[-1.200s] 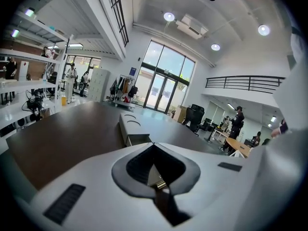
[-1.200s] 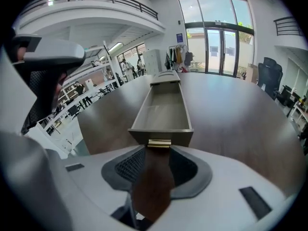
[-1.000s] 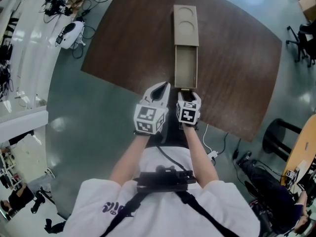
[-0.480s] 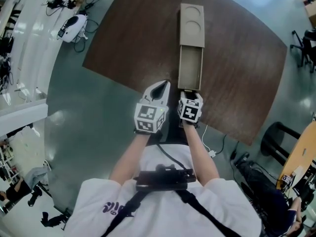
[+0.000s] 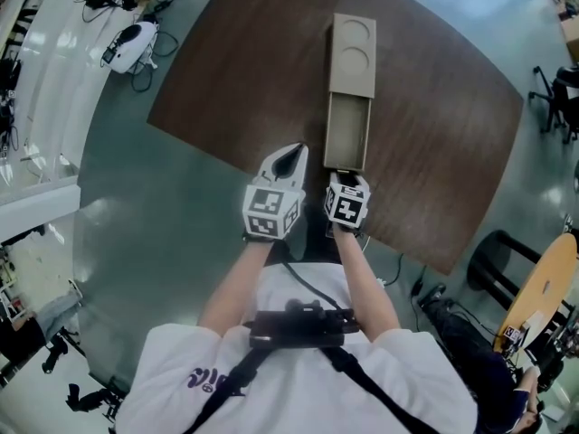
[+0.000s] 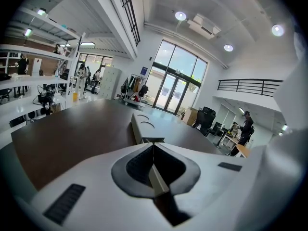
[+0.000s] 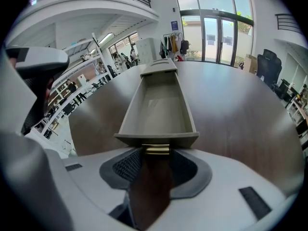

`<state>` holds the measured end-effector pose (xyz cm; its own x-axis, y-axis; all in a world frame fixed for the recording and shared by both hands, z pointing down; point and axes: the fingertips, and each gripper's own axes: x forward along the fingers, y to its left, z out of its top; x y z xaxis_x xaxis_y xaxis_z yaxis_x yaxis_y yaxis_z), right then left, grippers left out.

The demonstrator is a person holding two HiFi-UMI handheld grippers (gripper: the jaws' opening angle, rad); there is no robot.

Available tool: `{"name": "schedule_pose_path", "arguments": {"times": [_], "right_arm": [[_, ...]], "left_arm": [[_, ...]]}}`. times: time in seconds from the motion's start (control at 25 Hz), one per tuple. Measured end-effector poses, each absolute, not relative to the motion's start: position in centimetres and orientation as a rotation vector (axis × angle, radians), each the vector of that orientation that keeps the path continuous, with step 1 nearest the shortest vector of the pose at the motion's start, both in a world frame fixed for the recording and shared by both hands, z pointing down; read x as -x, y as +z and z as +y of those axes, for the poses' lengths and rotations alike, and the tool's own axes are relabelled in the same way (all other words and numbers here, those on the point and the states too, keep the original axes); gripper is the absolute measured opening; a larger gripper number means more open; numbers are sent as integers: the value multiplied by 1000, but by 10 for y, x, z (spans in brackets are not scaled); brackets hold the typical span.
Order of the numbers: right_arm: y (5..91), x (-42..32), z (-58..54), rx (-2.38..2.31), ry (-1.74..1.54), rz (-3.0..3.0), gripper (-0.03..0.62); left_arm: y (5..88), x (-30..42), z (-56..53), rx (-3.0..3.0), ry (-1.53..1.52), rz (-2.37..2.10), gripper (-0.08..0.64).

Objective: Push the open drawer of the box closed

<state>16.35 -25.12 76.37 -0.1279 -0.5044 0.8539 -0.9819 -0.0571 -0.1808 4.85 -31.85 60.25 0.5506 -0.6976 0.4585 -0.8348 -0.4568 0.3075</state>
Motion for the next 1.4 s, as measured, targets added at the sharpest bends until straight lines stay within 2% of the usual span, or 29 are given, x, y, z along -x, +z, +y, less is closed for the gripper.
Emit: {"name": "schedule_pose_path", "arguments": {"times": [0.4, 1.4], "right_arm": [[758, -160, -287, -1535, 1190, -1722, 181], [749, -177, -419, -1597, 1111, -1970, 181]], "left_arm": [[614, -51, -345, -2238, 362, -1268, 9], [646, -53, -381, -2138, 434, -1350, 9]]}}
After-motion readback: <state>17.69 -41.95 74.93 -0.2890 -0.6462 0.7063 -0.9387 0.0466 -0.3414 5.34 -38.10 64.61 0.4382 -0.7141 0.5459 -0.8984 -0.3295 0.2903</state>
